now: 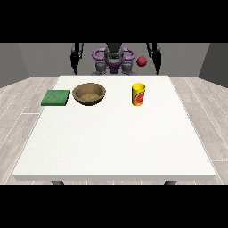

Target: Pick the cup and pour the ball into the bowl, then pick the bowl and place it on the pad

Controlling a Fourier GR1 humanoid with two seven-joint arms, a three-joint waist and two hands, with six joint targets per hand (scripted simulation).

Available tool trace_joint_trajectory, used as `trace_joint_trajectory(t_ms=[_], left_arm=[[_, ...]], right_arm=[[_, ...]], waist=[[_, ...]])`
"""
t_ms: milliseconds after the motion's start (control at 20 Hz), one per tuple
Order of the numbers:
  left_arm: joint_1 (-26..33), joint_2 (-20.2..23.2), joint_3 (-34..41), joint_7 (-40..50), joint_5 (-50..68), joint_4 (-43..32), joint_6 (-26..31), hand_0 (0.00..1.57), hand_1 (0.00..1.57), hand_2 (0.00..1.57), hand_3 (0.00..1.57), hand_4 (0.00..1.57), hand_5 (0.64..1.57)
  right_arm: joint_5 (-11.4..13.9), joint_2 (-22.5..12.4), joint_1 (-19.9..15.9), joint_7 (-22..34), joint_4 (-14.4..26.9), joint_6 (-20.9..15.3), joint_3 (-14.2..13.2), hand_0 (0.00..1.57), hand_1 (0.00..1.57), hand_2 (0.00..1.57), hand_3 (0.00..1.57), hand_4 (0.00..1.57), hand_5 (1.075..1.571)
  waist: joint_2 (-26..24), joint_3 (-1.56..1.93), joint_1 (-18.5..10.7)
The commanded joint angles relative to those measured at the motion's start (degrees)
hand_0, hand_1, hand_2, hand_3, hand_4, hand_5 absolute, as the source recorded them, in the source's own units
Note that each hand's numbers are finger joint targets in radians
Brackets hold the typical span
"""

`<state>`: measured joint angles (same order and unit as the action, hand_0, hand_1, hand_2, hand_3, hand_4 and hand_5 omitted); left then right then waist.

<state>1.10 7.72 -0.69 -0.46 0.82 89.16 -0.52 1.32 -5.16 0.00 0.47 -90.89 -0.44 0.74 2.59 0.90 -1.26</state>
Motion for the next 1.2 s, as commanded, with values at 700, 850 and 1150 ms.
trace_joint_trajectory(t_ms=[700, 850, 1150], left_arm=[[-2.59, -6.42, -0.22, -15.51, 2.53, -0.66, -4.31, 0.00, 0.00, 0.00, 0.00, 0.00, 1.472], [-3.69, -6.81, -0.18, -18.74, 0.46, -5.15, -5.46, 0.00, 0.00, 0.00, 0.00, 0.00, 1.464], [-16.57, -4.15, 4.94, -22.49, 1.25, -13.54, -5.92, 0.00, 0.00, 0.00, 0.00, 0.00, 1.444]], right_arm=[[-12.91, -4.79, 2.05, -19.91, 10.63, 14.61, -11.37, 0.00, 0.00, 0.00, 0.00, 0.08, 1.562], [-11.09, -2.88, 1.63, -22.98, 12.73, 13.81, -10.34, 0.00, 0.00, 0.00, 0.00, 0.00, 1.559], [-11.20, -5.19, -8.24, -26.90, 19.19, 13.92, -12.90, 0.00, 0.00, 0.00, 0.00, 0.00, 1.557]], waist=[[-1.18, -0.90, 1.94], [-1.47, -0.90, 2.54], [7.86, -0.90, 3.32]])
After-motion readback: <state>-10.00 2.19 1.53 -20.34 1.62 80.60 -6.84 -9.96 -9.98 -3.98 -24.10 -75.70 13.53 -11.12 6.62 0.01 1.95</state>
